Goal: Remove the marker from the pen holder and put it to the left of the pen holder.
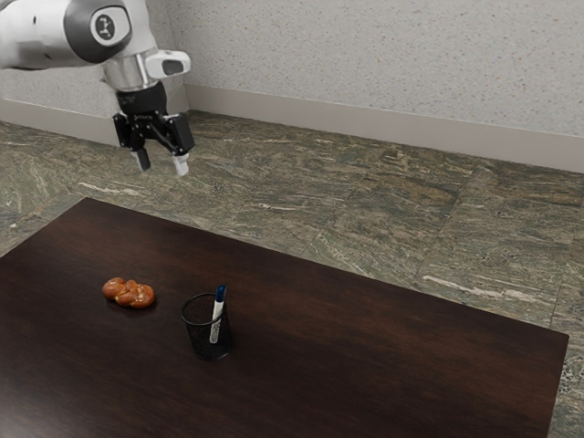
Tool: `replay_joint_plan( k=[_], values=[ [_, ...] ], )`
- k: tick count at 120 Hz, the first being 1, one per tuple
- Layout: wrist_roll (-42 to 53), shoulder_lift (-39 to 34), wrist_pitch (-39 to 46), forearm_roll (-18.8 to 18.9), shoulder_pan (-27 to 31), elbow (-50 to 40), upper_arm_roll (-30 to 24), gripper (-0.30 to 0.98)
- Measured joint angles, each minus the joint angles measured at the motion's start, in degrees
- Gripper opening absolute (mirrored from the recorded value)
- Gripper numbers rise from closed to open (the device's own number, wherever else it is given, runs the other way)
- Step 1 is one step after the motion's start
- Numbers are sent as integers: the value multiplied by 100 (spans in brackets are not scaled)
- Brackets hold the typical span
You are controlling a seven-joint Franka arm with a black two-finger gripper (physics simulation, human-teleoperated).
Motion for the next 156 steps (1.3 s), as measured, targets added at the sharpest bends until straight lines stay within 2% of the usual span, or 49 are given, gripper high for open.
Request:
replay_joint_plan(
  k=[13, 60, 84, 93, 123, 156],
  values=[
    [-26, 39, 57, 15, 58, -42, -21, 67],
    [-443, 1243, 210, -5, -65, -361, -206, 66],
    [-810, 1533, 365, -5, -236, -372, -357, 66],
    [-934, 1607, 425, 37, -313, -400, -364, 62],
    [-1245, 1641, 796, 613, -580, -782, -460, 47],
    [-1465, 1586, 897, 755, -628, -1026, -484, 35]
  ],
)
